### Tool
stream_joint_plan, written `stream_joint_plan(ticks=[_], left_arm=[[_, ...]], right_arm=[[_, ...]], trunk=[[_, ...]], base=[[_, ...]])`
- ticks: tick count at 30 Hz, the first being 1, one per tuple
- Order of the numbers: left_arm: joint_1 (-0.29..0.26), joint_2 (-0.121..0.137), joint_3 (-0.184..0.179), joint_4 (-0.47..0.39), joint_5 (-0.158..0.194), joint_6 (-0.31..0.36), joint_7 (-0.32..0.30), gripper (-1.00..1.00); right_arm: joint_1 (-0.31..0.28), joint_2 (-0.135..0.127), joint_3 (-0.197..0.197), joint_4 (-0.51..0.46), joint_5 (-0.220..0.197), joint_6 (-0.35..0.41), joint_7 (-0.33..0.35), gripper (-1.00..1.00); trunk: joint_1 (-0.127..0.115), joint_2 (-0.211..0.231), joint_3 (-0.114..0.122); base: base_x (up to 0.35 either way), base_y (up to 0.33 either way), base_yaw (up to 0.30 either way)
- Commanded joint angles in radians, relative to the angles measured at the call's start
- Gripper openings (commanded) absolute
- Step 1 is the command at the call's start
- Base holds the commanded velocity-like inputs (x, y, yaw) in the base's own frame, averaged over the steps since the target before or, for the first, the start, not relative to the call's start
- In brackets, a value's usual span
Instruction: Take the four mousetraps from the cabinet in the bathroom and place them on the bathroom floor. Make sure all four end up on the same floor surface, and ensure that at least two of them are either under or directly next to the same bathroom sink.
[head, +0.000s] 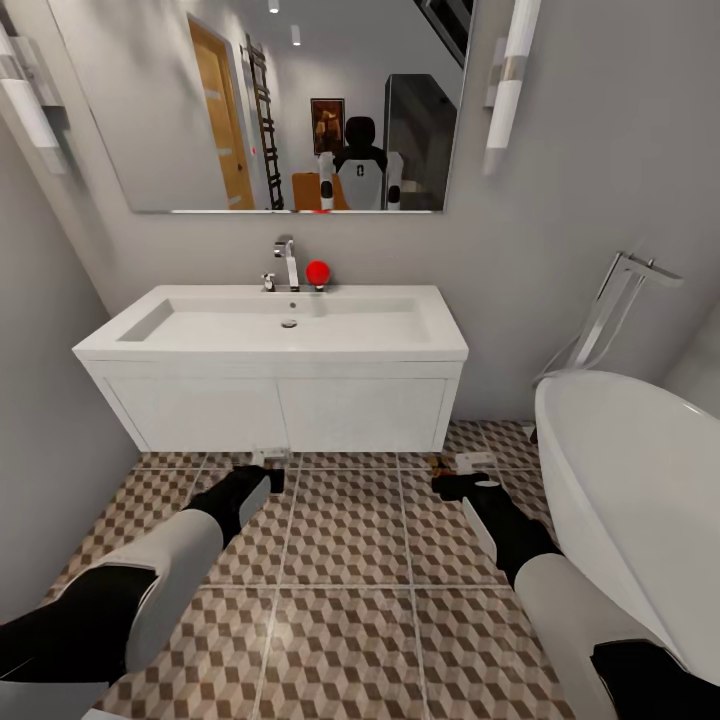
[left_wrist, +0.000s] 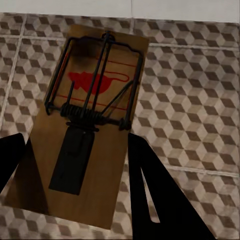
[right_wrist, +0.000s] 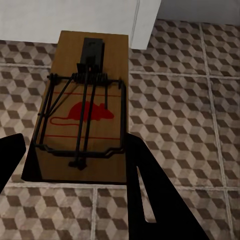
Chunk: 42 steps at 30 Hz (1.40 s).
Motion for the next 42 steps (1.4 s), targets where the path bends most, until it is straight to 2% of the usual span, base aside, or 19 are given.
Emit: stream_joint_plan(ticks=[1,10,15,39,42], left_arm=[[0.000,0.000,-0.008,0.004,0.007,0.006,0.007,-1.00],[0.002,-0.019,-0.008,0.043,0.007,0.005,0.006,-1.00],[0.005,-0.021,-0.008,0.059,0.007,0.004,0.006,-1.00],[0.011,-0.028,-0.007,0.081,0.007,-0.038,0.006,-1.00],[0.011,-0.023,-0.007,0.079,0.007,-0.039,0.005,-1.00]], right_arm=[[0.000,0.000,0.005,-0.002,-0.001,0.006,-0.006,-1.00],[0.000,0.002,0.006,-0.002,-0.001,0.006,-0.006,-1.00],[0.000,0.002,0.006,-0.001,-0.002,0.006,-0.007,-1.00],[0.000,0.004,0.007,0.005,-0.003,0.006,-0.003,-1.00],[0.000,0.021,0.006,0.010,-0.003,0.006,-0.004,-1.00]], trunk=[[0.000,0.000,-0.001],[0.000,0.000,-0.001],[0.019,-0.035,-0.017],[0.111,-0.203,-0.123],[0.123,-0.224,-0.137]], base=[[0.000,0.000,0.000],[0.000,0.000,0.000],[0.000,0.000,0.000],[0.000,0.000,0.000],[0.000,0.000,0.000]])
